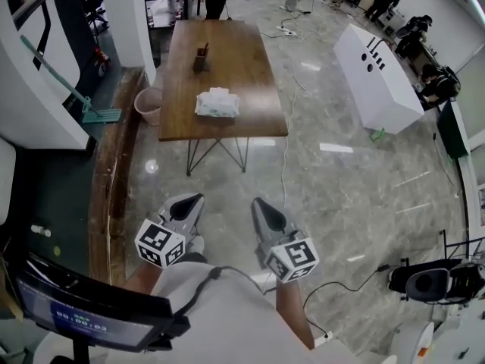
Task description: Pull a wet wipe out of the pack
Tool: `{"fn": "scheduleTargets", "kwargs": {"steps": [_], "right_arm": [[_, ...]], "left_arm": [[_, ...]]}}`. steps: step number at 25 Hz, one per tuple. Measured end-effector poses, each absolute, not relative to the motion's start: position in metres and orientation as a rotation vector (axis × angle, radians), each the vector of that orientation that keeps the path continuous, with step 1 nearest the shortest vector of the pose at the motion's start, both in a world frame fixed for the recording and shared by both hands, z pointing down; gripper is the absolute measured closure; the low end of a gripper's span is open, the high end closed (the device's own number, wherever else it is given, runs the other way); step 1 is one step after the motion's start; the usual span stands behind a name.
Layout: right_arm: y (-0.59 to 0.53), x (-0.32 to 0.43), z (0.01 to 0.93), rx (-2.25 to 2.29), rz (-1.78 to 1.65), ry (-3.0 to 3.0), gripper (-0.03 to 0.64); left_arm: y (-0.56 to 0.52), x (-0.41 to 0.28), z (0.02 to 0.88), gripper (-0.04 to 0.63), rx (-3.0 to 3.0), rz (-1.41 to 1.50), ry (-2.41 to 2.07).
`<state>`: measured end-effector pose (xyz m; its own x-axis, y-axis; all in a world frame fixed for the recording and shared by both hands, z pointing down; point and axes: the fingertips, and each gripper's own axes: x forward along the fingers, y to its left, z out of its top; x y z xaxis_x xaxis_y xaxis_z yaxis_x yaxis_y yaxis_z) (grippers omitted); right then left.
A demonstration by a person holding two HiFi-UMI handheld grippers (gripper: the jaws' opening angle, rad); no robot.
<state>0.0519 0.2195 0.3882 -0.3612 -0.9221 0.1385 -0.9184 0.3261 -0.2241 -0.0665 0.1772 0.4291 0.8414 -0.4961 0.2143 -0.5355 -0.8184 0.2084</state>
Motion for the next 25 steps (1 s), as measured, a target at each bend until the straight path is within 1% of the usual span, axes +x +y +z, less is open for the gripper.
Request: {"fn": "scheduleTargets", "kwargs": {"steps": [10, 19, 25], "right_arm": [[0.139, 0.028, 0.397, -1.827, -0.455, 2.526, 0.609], [0.077, 0.020, 0.407, -1.790, -0.503, 2.554, 0.609], [0.021, 0.020, 0.408, -1.689, -0.487, 2.619, 0.609]], "left_arm": [[0.087, -0.076, 0.427, 0.592, 2.779, 0.198, -0.691], [0.030, -0.110, 0.442, 0.591, 2.719, 0.219, -0.786], [-0.013, -0.120, 0.447, 0.591, 2.679, 0.228, -0.892]]}}
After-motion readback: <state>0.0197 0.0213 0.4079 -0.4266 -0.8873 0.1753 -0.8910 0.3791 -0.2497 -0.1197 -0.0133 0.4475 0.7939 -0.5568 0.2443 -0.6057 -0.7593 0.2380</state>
